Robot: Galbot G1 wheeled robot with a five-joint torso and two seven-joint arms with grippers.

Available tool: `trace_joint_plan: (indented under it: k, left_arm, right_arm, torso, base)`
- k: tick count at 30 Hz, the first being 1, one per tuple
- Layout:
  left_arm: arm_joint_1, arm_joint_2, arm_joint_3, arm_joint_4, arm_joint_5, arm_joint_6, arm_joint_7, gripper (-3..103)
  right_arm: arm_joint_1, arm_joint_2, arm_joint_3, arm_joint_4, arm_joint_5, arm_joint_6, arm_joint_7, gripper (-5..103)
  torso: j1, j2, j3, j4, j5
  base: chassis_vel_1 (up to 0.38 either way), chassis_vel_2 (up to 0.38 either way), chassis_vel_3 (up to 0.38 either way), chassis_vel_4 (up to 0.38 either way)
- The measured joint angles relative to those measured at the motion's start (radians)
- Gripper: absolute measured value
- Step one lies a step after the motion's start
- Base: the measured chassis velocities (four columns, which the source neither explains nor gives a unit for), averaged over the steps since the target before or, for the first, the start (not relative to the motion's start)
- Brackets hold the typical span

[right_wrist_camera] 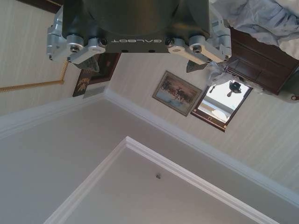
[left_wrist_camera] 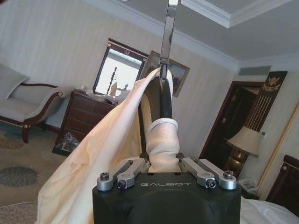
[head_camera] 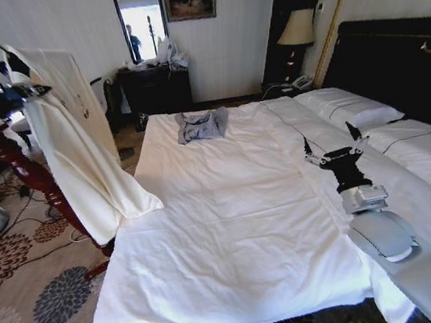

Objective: Pick up the clothes from the bed and hang them on the clothes hanger.

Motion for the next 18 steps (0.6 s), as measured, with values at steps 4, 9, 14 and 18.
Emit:
trace_joint_plan:
  k: [4,9,14,18]
  left_arm:
    - [-0.001,0.017,-0.003,-0.002,-0.011,-0.008,-0.008,18]
    - [0.0,0.046,-0.013,0.011,-0.036,-0.013,-0.008,18]
    - [0.031,0.083,-0.025,0.023,-0.045,-0.019,-0.006,18]
    - [0.032,0.085,-0.027,0.025,-0.052,-0.022,-0.006,18]
  right_arm:
    - [-0.011,-0.004,0.012,0.002,0.0,0.002,-0.001,100]
    - [-0.005,-0.001,0.005,0.002,0.0,0.002,-0.001,100]
    - [-0.003,0.0,0.002,0.001,-0.001,0.002,-0.001,100]
    - [-0.003,0.0,0.002,0.002,-0.001,0.001,-0.001,100]
  torso:
    - [0.0,0.0,0.0,-0.0009,0.0006]
    - [0.0,0.0,0.0,0.0,0.0]
    - [0.0,0.0,0.0,-0.0003,0.0002]
    - [0.0,0.0,0.0,-0.0003,0.0002]
  base:
    - [0.0,0.0,0.0,0.0]
    - [0.0,0.0,0.0,0.0]
    - [0.0,0.0,0.0,0.0]
    - [0.0,0.0,0.0,0.0]
